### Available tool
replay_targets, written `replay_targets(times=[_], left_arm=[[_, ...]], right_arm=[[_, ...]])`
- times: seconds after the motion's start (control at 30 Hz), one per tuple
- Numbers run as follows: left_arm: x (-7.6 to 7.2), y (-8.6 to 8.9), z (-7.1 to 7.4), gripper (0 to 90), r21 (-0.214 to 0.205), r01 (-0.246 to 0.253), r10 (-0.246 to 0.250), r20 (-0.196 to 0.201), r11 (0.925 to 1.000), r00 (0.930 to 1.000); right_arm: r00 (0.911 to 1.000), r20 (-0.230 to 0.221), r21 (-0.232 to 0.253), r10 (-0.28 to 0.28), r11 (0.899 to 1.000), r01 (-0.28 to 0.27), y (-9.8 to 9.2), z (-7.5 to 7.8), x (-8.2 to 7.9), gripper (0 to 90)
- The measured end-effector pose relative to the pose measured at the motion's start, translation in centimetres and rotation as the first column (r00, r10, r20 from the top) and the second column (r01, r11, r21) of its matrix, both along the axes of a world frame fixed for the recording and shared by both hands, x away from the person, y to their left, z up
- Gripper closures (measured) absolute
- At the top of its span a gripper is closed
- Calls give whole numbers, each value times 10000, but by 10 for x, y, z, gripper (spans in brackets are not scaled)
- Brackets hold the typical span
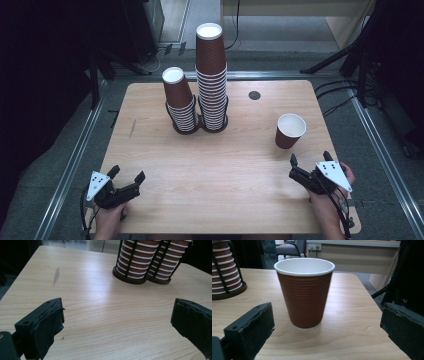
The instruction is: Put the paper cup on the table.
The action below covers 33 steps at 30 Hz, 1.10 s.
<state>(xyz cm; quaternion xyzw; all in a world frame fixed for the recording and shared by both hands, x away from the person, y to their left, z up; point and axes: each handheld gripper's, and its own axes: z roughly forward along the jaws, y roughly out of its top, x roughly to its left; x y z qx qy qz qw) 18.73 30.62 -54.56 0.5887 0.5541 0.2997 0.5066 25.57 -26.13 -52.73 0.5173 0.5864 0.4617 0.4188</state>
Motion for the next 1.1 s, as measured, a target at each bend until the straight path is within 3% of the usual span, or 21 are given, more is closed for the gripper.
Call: replay_targets(times=[0.53, 1.1], left_arm=[[-1, -1, 0, 0, 25, -16, 16, 10, 10000, 10000], [-1, -2, -1, 0, 143, -38, 38, 37, 9999, 10000]], right_arm=[[9974, 178, 138, -693, 9975, 691, -39, -5, -26, 0], [9888, 512, 400, -1401, 9896, 1382, -75, -10, -60, 0]])
